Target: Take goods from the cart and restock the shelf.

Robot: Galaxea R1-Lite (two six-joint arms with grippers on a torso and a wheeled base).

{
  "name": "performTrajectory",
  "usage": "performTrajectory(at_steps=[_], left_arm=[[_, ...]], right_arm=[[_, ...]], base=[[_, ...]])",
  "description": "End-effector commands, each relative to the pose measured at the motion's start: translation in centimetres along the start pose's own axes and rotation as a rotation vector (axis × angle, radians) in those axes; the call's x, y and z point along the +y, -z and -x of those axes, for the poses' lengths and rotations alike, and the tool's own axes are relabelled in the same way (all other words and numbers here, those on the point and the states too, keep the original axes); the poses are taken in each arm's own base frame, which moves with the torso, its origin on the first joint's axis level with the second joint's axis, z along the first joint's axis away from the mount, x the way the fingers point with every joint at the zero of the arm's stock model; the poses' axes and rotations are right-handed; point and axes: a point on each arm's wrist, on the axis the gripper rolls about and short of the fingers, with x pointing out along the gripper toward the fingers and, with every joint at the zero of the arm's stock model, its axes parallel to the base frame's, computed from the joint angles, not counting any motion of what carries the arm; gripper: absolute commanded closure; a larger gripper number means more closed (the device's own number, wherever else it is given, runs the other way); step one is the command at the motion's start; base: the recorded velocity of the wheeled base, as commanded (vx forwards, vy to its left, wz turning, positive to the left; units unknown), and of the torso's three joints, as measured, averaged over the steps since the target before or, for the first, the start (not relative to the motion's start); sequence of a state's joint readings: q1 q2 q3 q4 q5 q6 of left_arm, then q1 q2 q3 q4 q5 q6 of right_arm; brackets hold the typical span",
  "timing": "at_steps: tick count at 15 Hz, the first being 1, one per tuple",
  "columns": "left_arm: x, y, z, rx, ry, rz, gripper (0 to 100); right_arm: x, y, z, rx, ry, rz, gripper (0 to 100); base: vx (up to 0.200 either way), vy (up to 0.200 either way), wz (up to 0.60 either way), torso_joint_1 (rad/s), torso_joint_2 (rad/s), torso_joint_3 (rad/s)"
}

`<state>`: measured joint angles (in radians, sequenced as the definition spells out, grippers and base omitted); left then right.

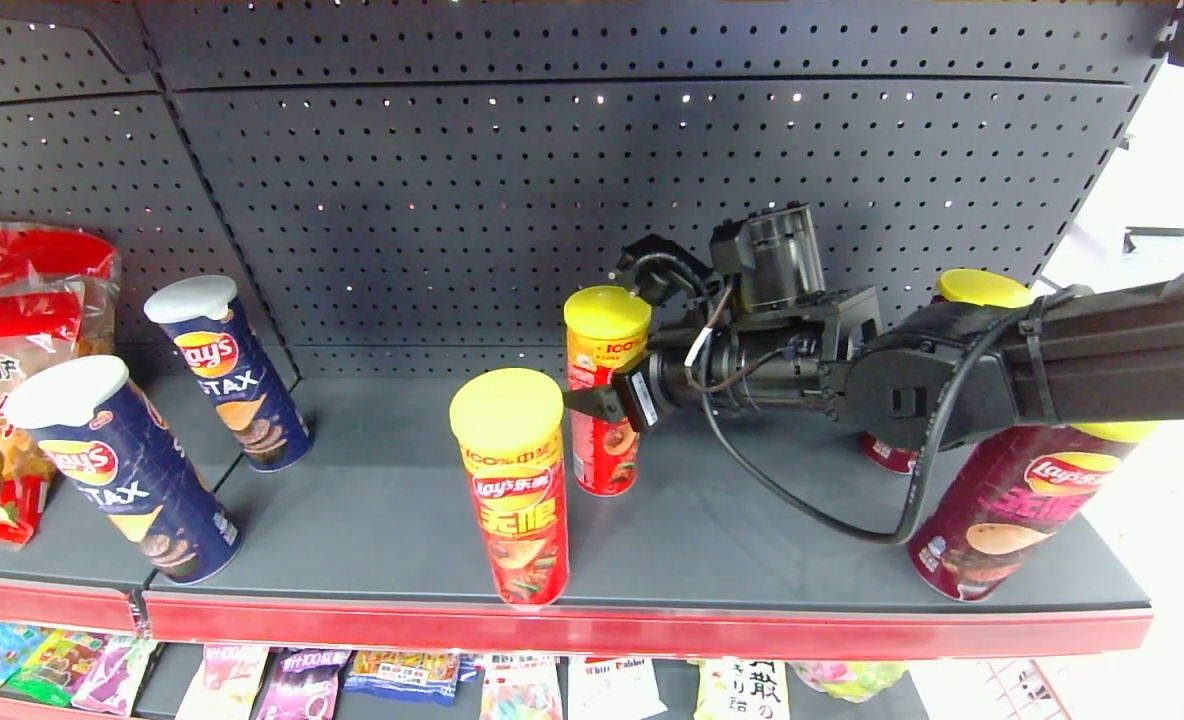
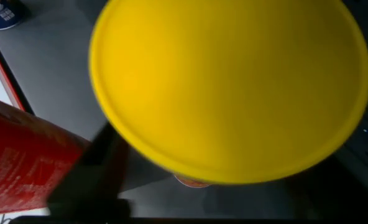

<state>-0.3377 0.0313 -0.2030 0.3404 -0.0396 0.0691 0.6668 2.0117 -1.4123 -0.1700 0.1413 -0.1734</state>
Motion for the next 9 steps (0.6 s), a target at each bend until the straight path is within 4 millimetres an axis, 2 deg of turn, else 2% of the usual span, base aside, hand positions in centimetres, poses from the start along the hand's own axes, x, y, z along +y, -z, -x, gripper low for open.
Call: performTrajectory(at_steps=[1,5,7,8,9], left_arm=[[0.0,0.0,0.0,0.002,0.0,0.0,0],[0.0,0.0,0.0,0.003,0.002,0.002,0],[0.0,-0.1,-0.1,0.008,0.001,0.022,0],[0.0,-0.1,-0.1,0.011,0.002,0.024,0],[0.0,-0.1,-0.1,0.015,0.006,0.027,0]], right_arm=[[0.0,0.1,0.4,0.005,0.002,-0.001,0],[0.2,-0.1,3.1,0.003,0.042,-0.007,0],[0.4,0.7,5.8,0.021,0.07,-0.014,0],[0.5,0.9,6.5,0.021,0.071,-0.013,0],[0.9,1.1,8.8,0.012,0.074,-0.013,0]], base=[[0.0,0.0,0.0,0.0,0.0,0.0],[0.0,0.0,0.0,0.0,0.0,0.0],[0.0,0.0,0.0,0.0,0.0,0.0],[0.0,0.0,0.0,0.0,0.0,0.0],[0.0,0.0,0.0,0.0,0.0,0.0]])
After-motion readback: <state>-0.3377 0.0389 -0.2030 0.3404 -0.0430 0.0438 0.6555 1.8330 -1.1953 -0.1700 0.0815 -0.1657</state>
